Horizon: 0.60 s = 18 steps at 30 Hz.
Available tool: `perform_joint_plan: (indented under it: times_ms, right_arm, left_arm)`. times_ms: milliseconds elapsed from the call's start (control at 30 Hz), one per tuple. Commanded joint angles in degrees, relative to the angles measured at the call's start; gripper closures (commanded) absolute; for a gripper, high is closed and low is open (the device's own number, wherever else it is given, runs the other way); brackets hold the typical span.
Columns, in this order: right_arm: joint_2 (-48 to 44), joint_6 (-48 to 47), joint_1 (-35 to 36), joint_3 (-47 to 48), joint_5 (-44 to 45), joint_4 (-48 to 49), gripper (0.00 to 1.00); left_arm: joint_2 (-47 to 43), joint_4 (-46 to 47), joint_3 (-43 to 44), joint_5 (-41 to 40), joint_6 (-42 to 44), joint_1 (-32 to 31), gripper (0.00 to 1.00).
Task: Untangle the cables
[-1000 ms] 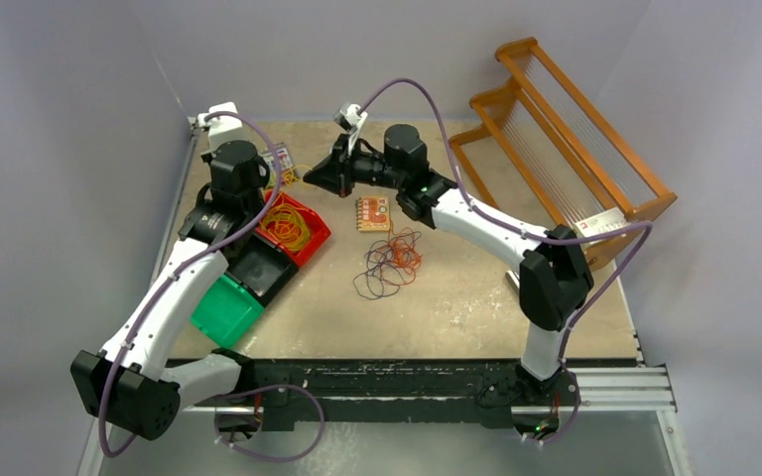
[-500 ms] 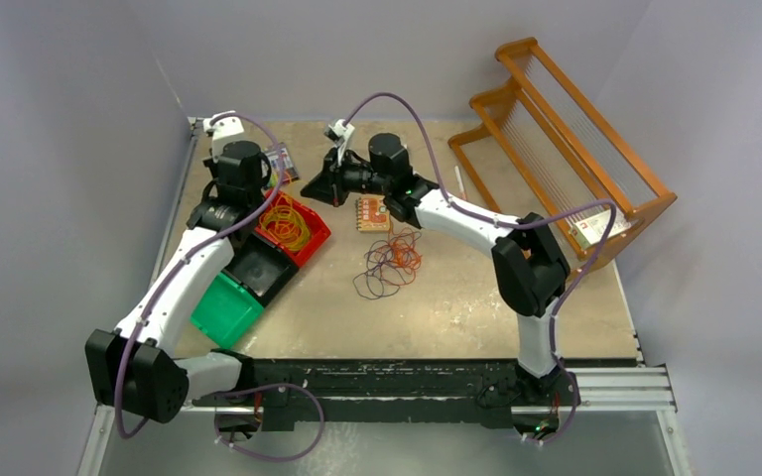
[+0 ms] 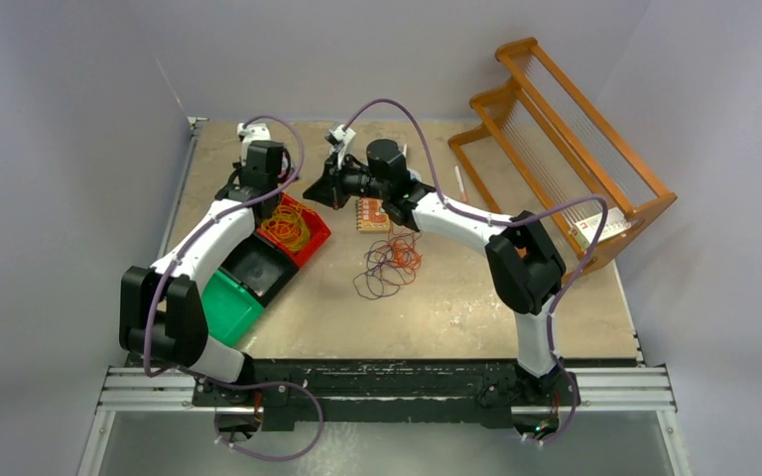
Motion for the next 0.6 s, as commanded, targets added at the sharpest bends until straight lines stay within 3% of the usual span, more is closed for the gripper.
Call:
perform_joint_plan:
  times_ms: [0, 367, 567]
  right_arm:
    - [-2.1, -0.2, 0.1, -1.4, 4.1, 2.6, 1.00]
    - [-4.4, 2.9, 0.1, -8.4, 10.1, 6.1, 1.00]
    - [-5.7, 3.1, 0.1, -9.8, 10.2, 7.6, 1.00]
  left_arm:
    - [2.1, 1.2, 3.1, 6.3, -3.1, 1.6, 1.00]
    - [4.1, 5.6, 2.8, 17.1, -9.5, 2.1, 1.00]
    - [1.4, 10.0, -3.9, 13.7, -17.9, 2.3, 1.00]
